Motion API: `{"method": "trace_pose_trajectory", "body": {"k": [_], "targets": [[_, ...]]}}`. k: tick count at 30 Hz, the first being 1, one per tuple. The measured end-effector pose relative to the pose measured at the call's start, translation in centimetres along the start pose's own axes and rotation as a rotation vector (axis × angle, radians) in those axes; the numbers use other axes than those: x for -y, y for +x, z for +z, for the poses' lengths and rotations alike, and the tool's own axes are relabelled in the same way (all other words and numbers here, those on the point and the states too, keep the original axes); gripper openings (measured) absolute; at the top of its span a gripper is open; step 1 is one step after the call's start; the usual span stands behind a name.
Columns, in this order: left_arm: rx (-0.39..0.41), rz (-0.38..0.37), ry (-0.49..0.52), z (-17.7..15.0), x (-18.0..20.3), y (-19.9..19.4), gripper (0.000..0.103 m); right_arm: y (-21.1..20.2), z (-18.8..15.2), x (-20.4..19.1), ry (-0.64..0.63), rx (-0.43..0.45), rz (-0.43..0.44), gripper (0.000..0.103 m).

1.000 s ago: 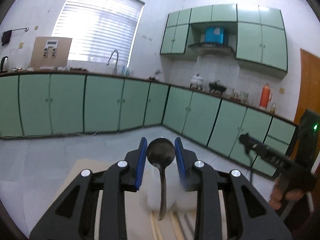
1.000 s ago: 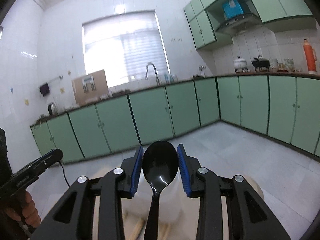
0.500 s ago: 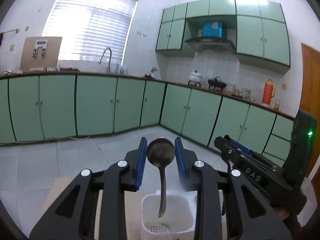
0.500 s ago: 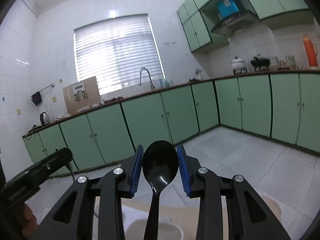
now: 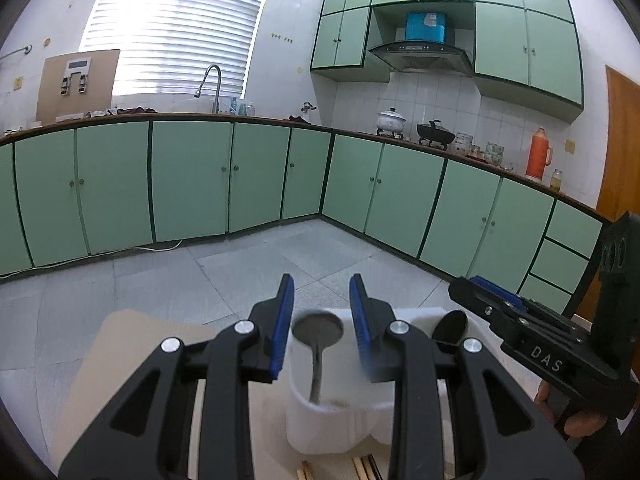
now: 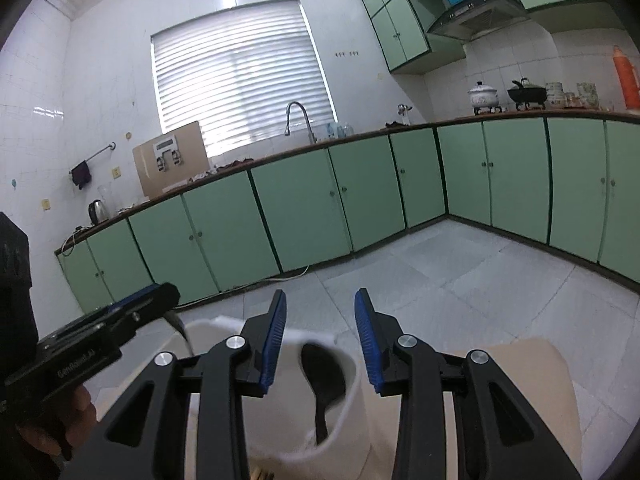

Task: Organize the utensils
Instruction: 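Drop both spoons into the white holder, silver with the left tool, black with the right, then withdraw both open tools from the holder back over the chopsticks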

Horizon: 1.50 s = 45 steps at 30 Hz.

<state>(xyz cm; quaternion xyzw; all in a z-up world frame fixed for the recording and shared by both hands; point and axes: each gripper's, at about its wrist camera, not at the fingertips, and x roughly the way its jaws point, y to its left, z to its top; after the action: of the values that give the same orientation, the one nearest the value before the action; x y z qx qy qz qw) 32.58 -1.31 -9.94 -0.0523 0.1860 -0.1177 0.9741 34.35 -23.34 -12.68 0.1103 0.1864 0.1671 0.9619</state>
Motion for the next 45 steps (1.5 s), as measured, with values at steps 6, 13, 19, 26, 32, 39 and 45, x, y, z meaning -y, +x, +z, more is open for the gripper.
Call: {"method": "trace_pose_trajectory", "body": {"k": [6,13,19,26,32,39,45], "targets": [[0.01,0.022,0.022,-0.8,0.2,-3.0,0.035,-2.9,-0.9,-0.1,0.022,-0.007,-0.014,0.041],[-0.043,0.044,0.005,-3.2,0.1,-7.7,0.054,-7.5,-3.8,-0.6,0.05,-0.066,-0.05,0.059],[-0.154,0.08,0.026,-7.0,0.0,-11.2,0.079,-11.3,-7.5,-1.2,0.065,-0.143,-0.156,0.098],[-0.322,0.099,0.02,-11.6,-1.0,-13.8,0.087,-14.1,-11.1,-1.5,0.066,-0.269,-0.201,0.098],[-0.414,0.111,0.046,-14.1,-0.7,-15.1,0.087,-16.0,-14.2,-2.7,0.05,-0.353,-0.19,0.097],[-0.48,0.121,0.053,-16.2,-0.4,-16.1,0.085,-17.8,-15.7,-3.5,0.078,-0.395,-0.182,0.08],[-0.513,0.136,0.078,-17.9,-0.1,-16.6,0.08,-18.3,-17.1,-4.5,0.062,-0.443,-0.161,0.059]]}}
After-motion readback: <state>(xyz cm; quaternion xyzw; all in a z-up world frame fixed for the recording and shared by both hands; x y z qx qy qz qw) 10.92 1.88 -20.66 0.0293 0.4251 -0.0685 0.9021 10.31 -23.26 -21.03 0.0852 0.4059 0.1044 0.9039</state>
